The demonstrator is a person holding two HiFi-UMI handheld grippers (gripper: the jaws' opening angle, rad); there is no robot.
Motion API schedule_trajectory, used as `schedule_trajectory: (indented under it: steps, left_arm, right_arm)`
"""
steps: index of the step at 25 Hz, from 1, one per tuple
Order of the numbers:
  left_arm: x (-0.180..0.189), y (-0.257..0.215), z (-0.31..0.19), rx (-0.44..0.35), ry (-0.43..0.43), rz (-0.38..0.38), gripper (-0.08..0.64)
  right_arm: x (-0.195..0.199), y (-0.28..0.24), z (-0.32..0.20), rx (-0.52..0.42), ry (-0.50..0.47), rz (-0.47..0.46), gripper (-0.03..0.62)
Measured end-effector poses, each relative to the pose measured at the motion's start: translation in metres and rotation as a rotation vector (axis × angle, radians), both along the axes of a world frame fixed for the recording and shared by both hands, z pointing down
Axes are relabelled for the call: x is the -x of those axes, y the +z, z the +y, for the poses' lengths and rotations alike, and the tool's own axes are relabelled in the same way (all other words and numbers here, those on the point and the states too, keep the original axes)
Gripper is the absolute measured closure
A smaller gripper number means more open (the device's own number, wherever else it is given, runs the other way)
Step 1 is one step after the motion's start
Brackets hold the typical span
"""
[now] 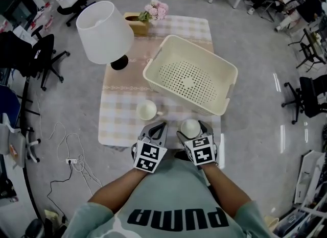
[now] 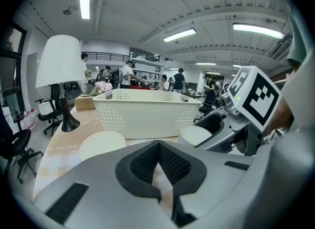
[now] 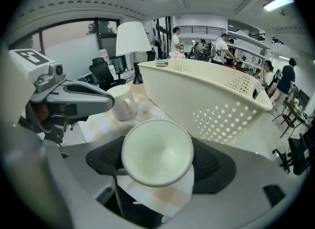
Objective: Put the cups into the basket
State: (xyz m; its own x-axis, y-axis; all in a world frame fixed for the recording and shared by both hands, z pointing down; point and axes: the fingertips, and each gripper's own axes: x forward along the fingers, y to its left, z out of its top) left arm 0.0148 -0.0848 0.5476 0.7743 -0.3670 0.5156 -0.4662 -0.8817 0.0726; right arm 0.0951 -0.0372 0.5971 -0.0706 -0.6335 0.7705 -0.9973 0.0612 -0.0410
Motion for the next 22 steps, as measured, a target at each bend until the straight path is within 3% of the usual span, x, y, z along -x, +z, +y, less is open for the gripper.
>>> schedule_trajectory:
  steps: [8,22]
  left_arm:
    - [-0.004,-0.010,-0.002,0.005,-0.001,0.016,0.560]
    - [-0.008,-0.082,-0.023,-0.034,-0.063,0.135,0.560]
  right_arm:
    - [0.001,-0.013,0.000,-0.013,-0.027,0.005,0.202]
    - [0.001,-0.133,-0.033,-0.187,-0.122,-0.066,0.202]
